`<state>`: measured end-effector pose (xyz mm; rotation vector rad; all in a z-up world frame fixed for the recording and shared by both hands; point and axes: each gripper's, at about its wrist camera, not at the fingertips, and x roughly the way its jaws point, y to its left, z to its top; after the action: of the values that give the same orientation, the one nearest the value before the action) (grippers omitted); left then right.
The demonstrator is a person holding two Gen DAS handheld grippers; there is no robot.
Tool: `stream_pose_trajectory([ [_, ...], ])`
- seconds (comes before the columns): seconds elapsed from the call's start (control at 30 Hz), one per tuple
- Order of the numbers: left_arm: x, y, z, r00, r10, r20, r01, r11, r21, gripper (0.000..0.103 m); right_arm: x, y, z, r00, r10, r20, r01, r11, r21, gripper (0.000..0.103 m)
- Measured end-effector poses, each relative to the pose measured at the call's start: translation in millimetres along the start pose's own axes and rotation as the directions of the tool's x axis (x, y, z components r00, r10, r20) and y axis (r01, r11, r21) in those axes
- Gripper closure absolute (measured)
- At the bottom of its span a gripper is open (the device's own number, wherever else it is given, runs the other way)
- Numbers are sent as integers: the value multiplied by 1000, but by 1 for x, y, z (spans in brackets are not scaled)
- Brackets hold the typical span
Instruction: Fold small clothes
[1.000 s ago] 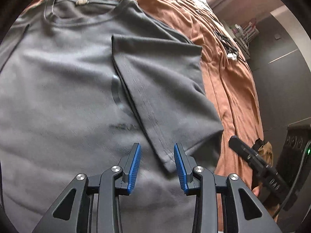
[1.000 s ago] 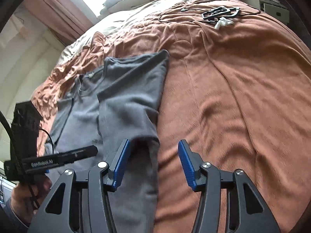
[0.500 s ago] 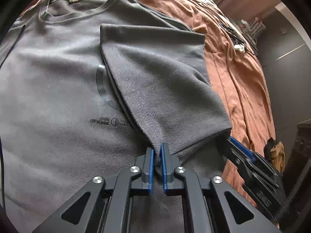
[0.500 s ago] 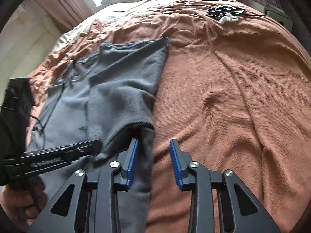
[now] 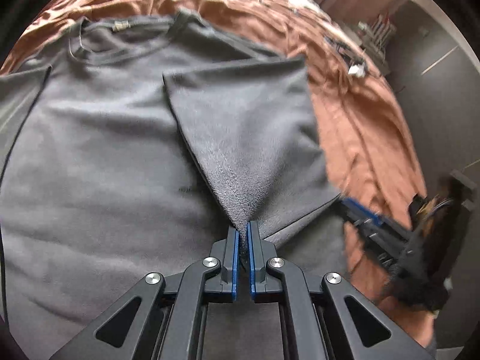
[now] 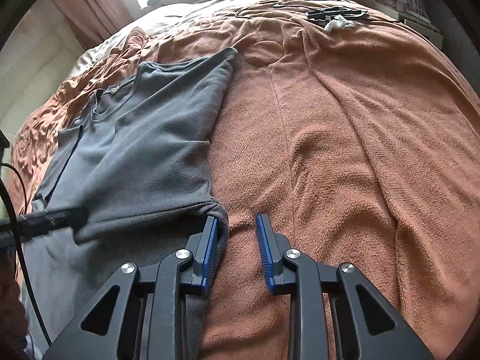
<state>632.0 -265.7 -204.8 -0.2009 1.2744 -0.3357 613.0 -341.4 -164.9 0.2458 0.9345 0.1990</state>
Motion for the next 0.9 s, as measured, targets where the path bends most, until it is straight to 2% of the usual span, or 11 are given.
stream_pose_trajectory([
  [0.1,12,1,-3,1000,22,-2,-22,1000,18,98,-7,-3,2,1000,23,-7,-23,1000,6,80],
  [0.3,15,11,1,1000,-2,13,2,1000,-6,98,-31,-10,7,992,115,45,-116,993,14,80],
  [0.4,14,12,2,1000,-6,14,6,1000,-10,98,-29,-7,16,989,142,42,-143,989,29,79],
  [0.63,13,13,3,1000,-15,9,15,1000,9,98,8,9,39,993,114,-9,-114,993,29,79],
  [0.73,13,14,3,1000,-4,10,3,999,32,98,26,13,33,997,54,-63,-54,999,3,79],
  [0.9,14,15,4,1000,-4,13,4,999,32,98,23,10,15,998,32,-49,-33,999,-21,80],
])
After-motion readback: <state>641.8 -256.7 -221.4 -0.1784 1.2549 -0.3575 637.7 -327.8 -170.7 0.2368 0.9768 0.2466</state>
